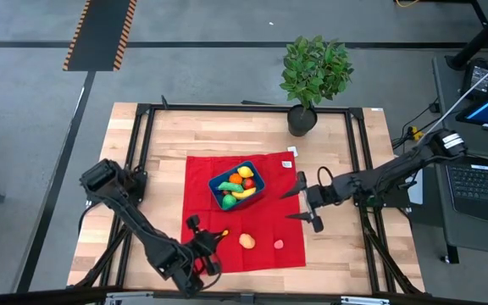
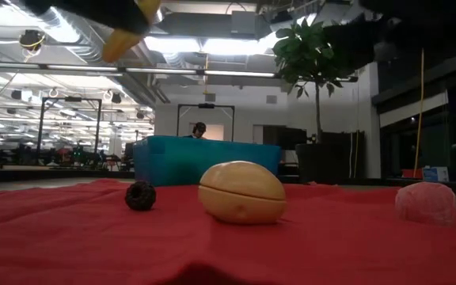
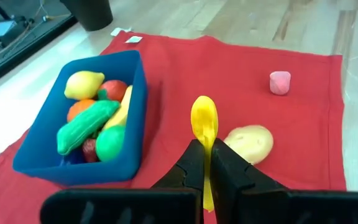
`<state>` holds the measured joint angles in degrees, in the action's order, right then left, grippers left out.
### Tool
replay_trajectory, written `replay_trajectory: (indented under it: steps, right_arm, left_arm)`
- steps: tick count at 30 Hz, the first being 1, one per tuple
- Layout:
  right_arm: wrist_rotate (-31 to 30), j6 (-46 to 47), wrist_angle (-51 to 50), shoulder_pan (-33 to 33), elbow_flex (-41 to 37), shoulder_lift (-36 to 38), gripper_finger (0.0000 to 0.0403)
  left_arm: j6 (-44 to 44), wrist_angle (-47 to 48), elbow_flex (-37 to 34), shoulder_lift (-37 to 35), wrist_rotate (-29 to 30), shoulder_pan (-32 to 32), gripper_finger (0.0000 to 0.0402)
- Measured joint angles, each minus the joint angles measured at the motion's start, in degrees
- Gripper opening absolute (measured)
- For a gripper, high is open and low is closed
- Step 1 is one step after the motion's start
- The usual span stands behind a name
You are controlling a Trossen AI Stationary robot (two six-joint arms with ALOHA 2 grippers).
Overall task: Pick and placing Produce into tupperware
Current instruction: Put the corn into the blue bin
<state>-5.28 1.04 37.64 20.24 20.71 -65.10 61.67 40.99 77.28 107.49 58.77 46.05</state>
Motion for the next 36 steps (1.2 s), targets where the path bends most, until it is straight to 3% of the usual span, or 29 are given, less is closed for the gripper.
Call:
replay_trajectory:
  steps: [6,20,30,36]
  right_arm:
    - [0.0,1.7,-0.4,1.9,-3.8,5.1,0.0289]
    - [0.0,6.2,-0.3,8.9,-6.6,7.8,0.0289]
    - [-0.2,6.2,-0.5,10.1,-6.7,7.8,0.0289]
    - [-0.2,6.2,-0.8,10.1,-6.7,7.8,0.0289]
  left_arm:
    - [-4.3,-6.0,-1.7,0.0,1.3,0.8,0.0002]
    - [-28.1,-34.9,-8.7,-0.1,-9.2,-3.0,0.0001]
    - [-42.2,-62.6,-24.9,-8.9,-13.1,-5.6,0.0001]
    - [-42.8,-67.9,-34.5,-16.1,-14.3,-7.0,0.0001]
